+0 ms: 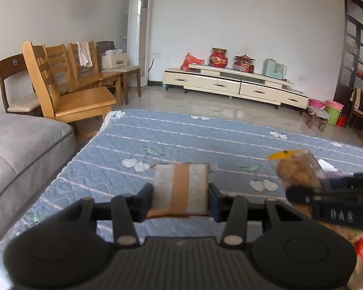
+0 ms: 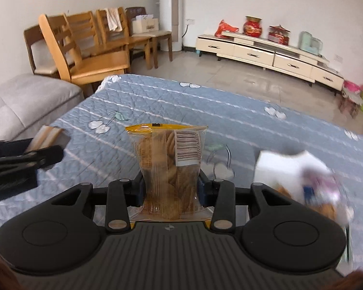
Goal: Organize snacks
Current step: 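Grasp brown-striped paper pack with left tool while right tool grasps clear cookie bag, then carry paper pack in left tool while right tool carries cookie bag toward tray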
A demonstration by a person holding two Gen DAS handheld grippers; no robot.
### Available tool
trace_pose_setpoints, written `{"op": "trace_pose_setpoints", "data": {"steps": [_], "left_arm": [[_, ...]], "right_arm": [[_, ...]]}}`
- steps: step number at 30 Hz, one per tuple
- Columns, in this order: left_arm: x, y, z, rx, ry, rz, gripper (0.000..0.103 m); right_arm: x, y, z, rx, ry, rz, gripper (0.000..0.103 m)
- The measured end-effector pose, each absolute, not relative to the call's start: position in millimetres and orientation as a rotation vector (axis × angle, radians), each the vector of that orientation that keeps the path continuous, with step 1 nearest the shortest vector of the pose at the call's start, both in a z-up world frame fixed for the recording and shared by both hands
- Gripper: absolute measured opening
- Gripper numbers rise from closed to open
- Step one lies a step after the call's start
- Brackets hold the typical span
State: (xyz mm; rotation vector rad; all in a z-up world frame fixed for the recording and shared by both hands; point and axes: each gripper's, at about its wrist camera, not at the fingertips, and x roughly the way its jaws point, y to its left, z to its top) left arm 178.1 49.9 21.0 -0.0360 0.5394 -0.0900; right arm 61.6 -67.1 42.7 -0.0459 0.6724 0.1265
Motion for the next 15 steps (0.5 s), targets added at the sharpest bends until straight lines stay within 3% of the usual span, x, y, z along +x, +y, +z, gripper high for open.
{"op": "trace_pose_setpoints", "data": {"steps": [15], "left_arm": [[111.6,13.0,44.8,0.003,0.522,-0.169,0.046]], "right_arm": [[-78.1,-89.6,62.7,-0.026,0.596,-0.022,0.049]]}}
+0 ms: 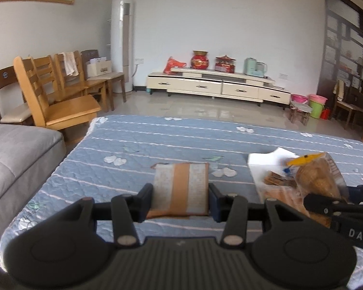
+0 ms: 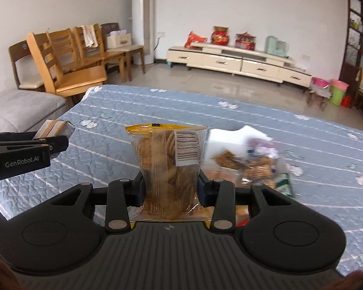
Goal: Organize snacks
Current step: 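Carry paper pack in left tool while right tool carries cookie bag toward tray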
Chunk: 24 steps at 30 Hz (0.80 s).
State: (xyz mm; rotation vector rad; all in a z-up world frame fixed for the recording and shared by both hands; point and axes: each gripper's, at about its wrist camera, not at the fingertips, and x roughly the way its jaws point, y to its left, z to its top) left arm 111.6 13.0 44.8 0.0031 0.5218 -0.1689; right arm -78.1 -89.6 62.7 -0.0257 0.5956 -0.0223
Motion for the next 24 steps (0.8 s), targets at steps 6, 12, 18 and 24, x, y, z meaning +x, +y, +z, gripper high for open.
{"op": "trace_pose_setpoints", "data": {"steps": [6,12,18,24], "left_arm": [[100.3,-11.3,47.1,0.013,0.518,-0.215,0.046],[93.7,-33.0,44.5,0.044,0.519,-0.256,0.046],[93.1,-52.1,42.4,0.058,0.528,-0.288,0.046],[91.7,-72.7,39.4,0.073,0.535,-0.324,0.046]], "right_arm": [[-105.6,-112.1,64.7,-0.012,0.575,-0.091,0.049],[-114.4,-140.8,65.3,0.019,0.565,-0.153,0.049],[-112.0,-155.1,62.7,0.031,0.557,-0.199,0.049],[-107.2,-169.3,58.7,0.051,0.554,-0.246,0.049]]}}
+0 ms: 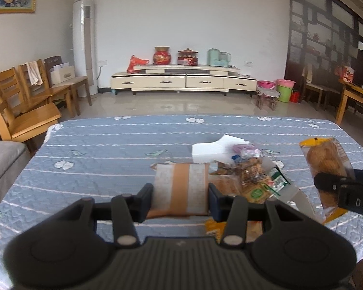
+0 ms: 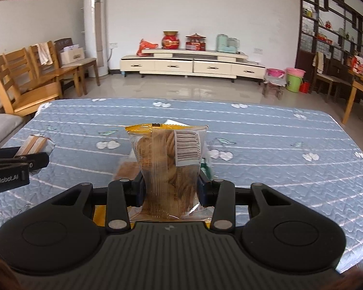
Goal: Organize snacks
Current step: 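Carry paper pack in left tool while right tool carries cookie bag toward tray, then release paper pack into tray with left tool while right tool releases cookie bag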
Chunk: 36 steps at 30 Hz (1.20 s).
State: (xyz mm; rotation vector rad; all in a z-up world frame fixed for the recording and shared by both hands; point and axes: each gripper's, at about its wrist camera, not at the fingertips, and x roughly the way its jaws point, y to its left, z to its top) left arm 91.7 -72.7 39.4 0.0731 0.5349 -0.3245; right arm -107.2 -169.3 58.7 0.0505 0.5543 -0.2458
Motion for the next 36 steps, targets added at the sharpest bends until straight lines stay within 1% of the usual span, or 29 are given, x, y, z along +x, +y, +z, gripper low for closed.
{"op": "trace_pose_setpoints", "data": {"steps": [15,24,26,28,30,36], "left_arm": [[97.3,-113.7,24.2,0.109,0.563,-0.390,0.046],[106.0,-118.4,15.0,0.115,0.589,-0.375,0.046],[107.6,-120.0,13.3,0.118,0.594,-0.374,0.046],[109.1,-122.5,11.5,0.118,0.597,-0.379,0.046],[109.7,-125.5,9.8,0.116,0.602,-0.387,0.046],[107.3,-143.2,4.7,0.117,0.602,-0.434,0.046]], "right_arm": [[-78.2,-194.9,32.9,0.092,0.608,-0.283,0.049],[-48.7,-192.8,16.1,0.097,0.631,-0.248,0.050],[-42.5,-193.6,10.7,0.094,0.644,-0.234,0.056],[-44.7,-192.6,8.4,0.086,0.637,-0.228,0.071],[-49.3,-193.5,11.0,0.093,0.617,-0.228,0.073],[-71.7,-200.6,26.0,0.095,0.559,-0.265,0.075]]}}
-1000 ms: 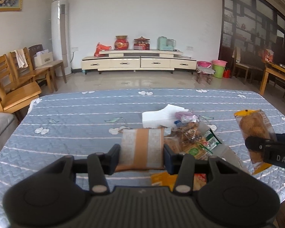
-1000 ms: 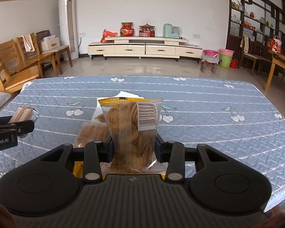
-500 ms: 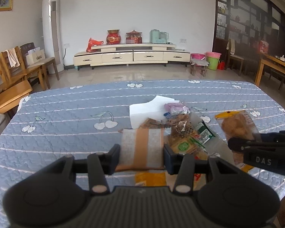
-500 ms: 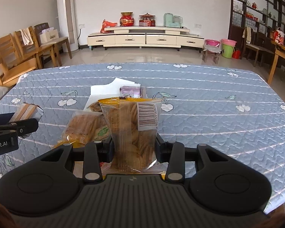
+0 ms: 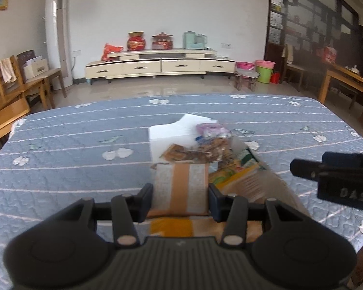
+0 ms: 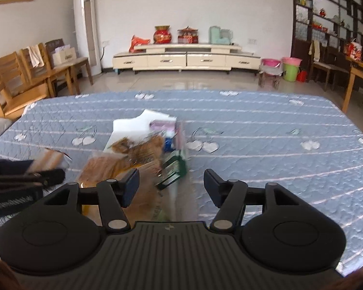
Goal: Organize snacks
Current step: 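Release paper pack into tray with left tool while right tool releases cookie bag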
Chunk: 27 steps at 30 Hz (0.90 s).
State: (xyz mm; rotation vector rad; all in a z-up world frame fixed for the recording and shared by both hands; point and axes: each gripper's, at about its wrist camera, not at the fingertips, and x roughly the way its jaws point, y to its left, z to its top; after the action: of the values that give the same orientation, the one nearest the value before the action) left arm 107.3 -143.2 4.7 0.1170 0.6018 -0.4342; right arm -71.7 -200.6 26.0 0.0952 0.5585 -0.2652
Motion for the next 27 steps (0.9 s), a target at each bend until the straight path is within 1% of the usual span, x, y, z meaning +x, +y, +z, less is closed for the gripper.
{"op": "trace_pose_setpoints", "data": {"steps": [4,5,6,7,8,14,18,20,22,23,24,27], "left_arm": [[109.4,-154.8,-4.4,0.114,0.606,-0.451,0.047],[109.0,-156.4,-6.1,0.113,0.604,-0.456,0.049],[108.6,-156.6,-7.5,0.103,0.600,-0.465,0.055],[108.6,-156.7,-8.8,0.098,0.602,-0.468,0.074],[108.0,-156.4,-9.5,0.094,0.603,-0.468,0.086],[96.4,-148.3,-2.2,0.096,0.582,-0.454,0.087],[86.2,-142.7,9.0,0.094,0.577,-0.428,0.088],[78.9,-139.7,16.0,0.096,0.561,-0.412,0.094],[69.4,-137.2,22.8,0.109,0.539,-0.371,0.098],[64.3,-136.1,26.5,0.119,0.528,-0.350,0.101],[59.9,-134.9,29.2,0.124,0.524,-0.331,0.102],[46.6,-129.6,36.4,0.116,0.530,-0.312,0.102]], "right_arm": [[-85.4,-200.7,32.3,0.084,0.536,-0.284,0.078],[-88.0,-200.2,33.1,0.080,0.534,-0.288,0.078],[-90.6,-198.9,34.5,0.075,0.530,-0.290,0.079],[-96.9,-201.9,31.6,0.073,0.527,-0.291,0.080],[-99.5,-202.1,32.5,0.072,0.524,-0.292,0.081],[-113.5,-199.6,39.2,0.068,0.497,-0.295,0.084],[-122.0,-194.5,43.8,0.061,0.485,-0.288,0.089],[-126.1,-191.4,44.8,0.052,0.485,-0.281,0.095],[-130.5,-187.8,44.8,0.037,0.488,-0.279,0.102],[-133.8,-185.8,44.5,0.030,0.491,-0.277,0.103],[-136.5,-184.6,43.6,0.025,0.499,-0.273,0.103],[-145.4,-181.8,39.7,0.011,0.519,-0.278,0.103]]}}
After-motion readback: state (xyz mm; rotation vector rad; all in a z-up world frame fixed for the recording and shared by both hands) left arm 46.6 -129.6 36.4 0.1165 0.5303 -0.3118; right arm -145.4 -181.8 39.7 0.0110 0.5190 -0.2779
